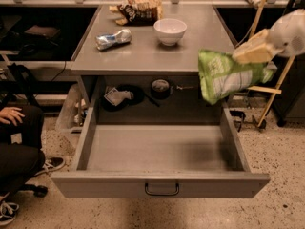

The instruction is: Pick green rice chip bag from top drawer and place on counter

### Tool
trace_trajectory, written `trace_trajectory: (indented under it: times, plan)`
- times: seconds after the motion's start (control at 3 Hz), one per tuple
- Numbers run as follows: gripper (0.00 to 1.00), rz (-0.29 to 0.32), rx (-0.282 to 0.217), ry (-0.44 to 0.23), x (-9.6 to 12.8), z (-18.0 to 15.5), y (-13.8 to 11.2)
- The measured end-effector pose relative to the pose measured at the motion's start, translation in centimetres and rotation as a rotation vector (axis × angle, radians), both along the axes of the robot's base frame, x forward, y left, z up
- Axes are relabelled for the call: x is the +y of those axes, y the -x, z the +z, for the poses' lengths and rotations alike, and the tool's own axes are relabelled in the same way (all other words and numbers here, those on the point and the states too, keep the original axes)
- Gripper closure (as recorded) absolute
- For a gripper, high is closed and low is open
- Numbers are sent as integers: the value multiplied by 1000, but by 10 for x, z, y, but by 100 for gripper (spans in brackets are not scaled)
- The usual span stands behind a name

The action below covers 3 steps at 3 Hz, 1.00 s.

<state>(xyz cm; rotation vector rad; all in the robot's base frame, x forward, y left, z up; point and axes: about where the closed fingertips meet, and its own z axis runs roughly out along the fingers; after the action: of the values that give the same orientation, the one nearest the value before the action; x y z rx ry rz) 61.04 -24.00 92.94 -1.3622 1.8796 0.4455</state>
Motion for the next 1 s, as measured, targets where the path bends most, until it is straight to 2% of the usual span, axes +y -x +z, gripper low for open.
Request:
trace_trajectory:
  times: [0.33, 0.67, 1.0]
  plan:
    - [100, -23, -91, 46, 8, 79, -12]
    - [100, 30, -106, 103, 60, 103, -49]
    - [100, 114, -105, 112, 144, 83, -106]
